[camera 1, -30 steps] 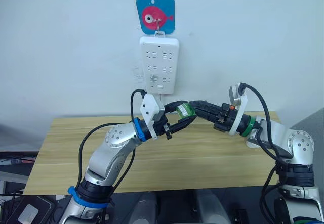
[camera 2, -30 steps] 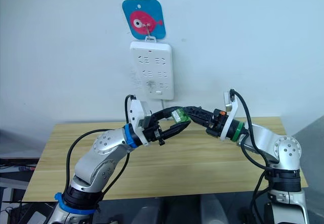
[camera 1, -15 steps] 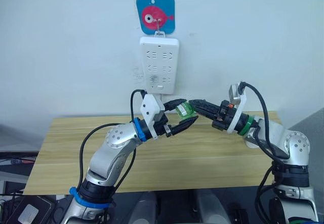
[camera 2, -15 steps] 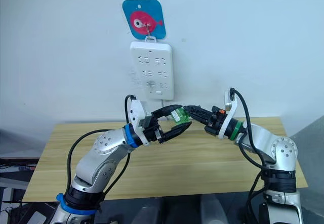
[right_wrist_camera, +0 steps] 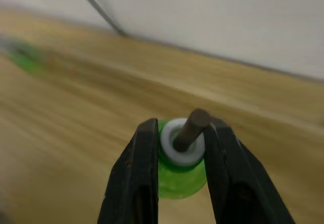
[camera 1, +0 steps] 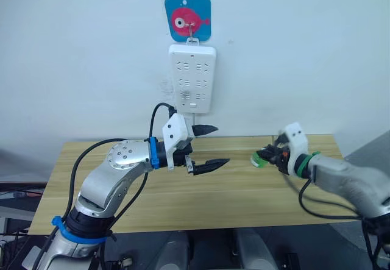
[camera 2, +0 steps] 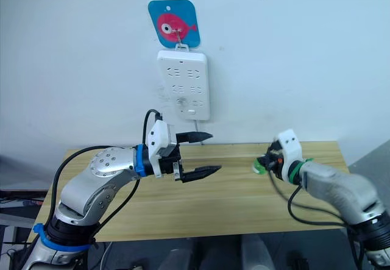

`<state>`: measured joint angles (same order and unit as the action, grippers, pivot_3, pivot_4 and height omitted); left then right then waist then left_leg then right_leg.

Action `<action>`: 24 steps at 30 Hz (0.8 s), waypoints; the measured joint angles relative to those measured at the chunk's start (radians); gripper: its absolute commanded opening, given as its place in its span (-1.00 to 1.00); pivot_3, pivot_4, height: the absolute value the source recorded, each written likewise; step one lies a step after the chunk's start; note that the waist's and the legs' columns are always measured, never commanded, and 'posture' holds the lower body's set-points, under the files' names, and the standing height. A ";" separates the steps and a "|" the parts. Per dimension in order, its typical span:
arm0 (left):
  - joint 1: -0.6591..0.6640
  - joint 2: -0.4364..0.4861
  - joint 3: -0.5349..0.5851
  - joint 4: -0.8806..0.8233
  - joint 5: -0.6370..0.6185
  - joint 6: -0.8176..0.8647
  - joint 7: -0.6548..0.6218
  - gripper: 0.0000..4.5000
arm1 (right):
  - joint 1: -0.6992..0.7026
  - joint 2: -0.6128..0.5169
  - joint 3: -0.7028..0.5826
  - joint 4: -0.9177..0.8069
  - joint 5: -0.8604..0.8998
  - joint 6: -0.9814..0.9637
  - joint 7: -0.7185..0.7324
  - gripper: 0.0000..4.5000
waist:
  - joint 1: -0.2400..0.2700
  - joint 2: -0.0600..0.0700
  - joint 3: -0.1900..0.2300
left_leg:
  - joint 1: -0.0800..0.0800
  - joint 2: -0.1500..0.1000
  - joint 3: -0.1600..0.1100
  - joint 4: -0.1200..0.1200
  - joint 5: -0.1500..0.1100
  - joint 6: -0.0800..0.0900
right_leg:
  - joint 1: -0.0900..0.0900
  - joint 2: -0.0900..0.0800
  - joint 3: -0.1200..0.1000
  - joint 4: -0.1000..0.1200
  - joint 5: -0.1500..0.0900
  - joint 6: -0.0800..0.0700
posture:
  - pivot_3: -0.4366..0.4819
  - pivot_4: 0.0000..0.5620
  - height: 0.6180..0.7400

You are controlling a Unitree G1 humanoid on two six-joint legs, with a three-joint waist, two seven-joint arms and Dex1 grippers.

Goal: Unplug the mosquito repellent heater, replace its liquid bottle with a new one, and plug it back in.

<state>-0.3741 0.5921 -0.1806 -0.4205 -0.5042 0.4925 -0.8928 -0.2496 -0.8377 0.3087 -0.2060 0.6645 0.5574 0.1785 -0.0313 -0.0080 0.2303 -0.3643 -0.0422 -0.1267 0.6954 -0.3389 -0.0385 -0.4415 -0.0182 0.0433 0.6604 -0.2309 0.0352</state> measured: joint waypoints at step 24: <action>-0.042 -0.003 -0.021 0.052 0.020 -0.002 -0.121 1.00 | 0.005 0.313 -0.182 0.547 -0.564 -0.452 0.090 -0.01 | 0.000 0.000 0.000 | 0.000 0.000 0.000 0.000 0.000 0.000 | 0.000 -0.002 0.002 0.001 0.001 -0.001 | -0.09 -0.23 1.00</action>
<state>-0.4165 0.5891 -0.2015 -0.3682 -0.4845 0.4908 -1.0137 -0.2448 -0.5244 0.1263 0.3409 0.1001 0.1050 0.2687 -0.0317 -0.0081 0.2304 -0.3640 -0.0423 -0.1266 0.6957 -0.3391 -0.0384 -0.4415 -0.0202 0.0450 0.6618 -0.2303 0.0342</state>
